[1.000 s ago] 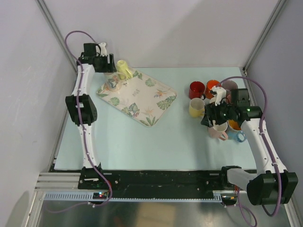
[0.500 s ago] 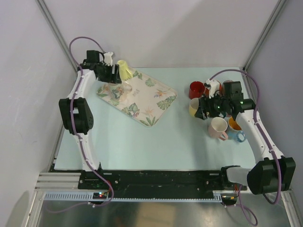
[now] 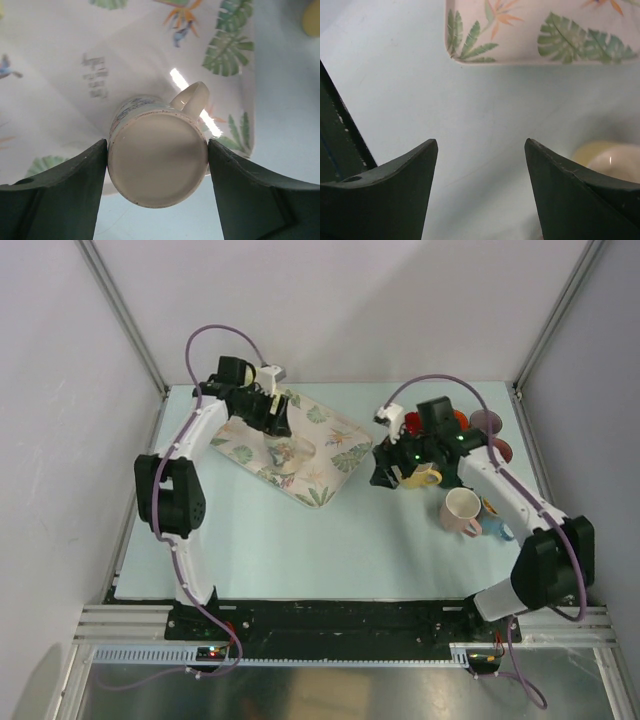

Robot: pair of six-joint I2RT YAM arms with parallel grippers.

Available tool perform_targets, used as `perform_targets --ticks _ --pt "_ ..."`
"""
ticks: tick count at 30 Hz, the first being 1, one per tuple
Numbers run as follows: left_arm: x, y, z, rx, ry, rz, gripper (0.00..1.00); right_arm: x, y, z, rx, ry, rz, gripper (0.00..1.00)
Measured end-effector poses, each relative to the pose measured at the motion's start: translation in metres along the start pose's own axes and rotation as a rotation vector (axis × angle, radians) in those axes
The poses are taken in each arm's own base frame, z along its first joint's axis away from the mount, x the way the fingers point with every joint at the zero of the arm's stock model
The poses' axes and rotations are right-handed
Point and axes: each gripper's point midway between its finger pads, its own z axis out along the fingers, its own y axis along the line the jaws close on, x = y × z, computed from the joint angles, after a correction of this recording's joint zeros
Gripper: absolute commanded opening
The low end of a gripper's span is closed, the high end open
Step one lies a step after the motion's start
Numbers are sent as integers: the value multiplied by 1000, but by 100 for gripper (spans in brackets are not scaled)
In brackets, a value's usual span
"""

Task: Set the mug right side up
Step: Turn over the cup on the tray.

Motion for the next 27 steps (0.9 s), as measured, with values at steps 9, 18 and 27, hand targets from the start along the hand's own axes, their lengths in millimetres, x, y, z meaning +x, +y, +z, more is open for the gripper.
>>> perform_targets --ticks 9,18,27 --pt "-1 -41 10 108 15 -14 77 -21 -1 82 -114 42 -349 78" --pt "6 -43 -9 78 52 -119 82 -43 -31 167 -121 41 -415 80" --pt "-28 -61 -71 71 -96 -109 81 -47 -24 218 -178 30 -474 79"
